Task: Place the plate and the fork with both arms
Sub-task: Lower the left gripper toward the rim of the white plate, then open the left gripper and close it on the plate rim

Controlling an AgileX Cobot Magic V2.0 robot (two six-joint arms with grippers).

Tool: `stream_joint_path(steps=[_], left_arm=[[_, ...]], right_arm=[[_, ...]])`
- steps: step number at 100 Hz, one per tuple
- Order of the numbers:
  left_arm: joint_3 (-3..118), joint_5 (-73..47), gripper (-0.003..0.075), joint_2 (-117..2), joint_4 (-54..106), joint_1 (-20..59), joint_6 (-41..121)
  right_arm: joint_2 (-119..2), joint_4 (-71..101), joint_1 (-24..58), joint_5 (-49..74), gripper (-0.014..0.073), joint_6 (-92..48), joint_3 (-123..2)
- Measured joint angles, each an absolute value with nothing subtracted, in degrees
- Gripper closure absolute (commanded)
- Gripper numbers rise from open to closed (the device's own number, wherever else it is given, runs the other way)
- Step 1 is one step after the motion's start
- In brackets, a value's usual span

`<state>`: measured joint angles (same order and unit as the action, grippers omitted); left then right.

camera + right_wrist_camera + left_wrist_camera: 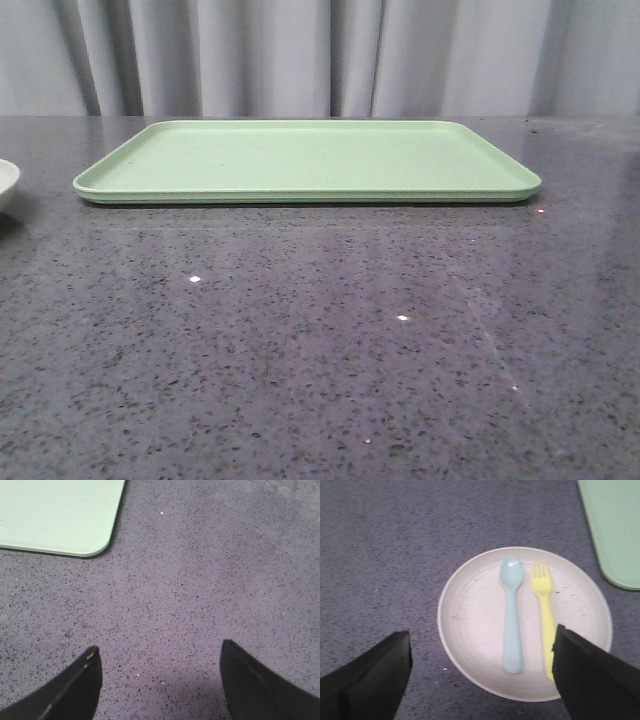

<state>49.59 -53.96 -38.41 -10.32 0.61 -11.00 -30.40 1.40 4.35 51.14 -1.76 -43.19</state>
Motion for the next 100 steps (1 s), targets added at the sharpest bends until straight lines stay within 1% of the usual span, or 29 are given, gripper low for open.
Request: stream_joint_path(steps=[20,47,77,100], left_arm=[[49.59,-53.08,0.0154,-44.98,-12.37,-2.88,-11.16],[49.59,-46.57,0.0154,-54.4,-12.24,-8.22,-11.22],[49.59,-43.41,0.0155,-64.52,0.0,-14.07,-1.93],[49.59,-41.79,0.0155,-67.82,0.71,-16.37,-0.98]], right_arm=[[-30.4,1.4,4.35,51.14,0.0086,-1.76,-43.19],[-30.4,1.4,4.35,51.9,0.0086,-1.76,-43.19],[-30.4,1.4,4.35,52.81,0.0086,-1.76,-43.19],[-30.4,1.4,4.35,52.85,0.0086,-1.76,-43.19]])
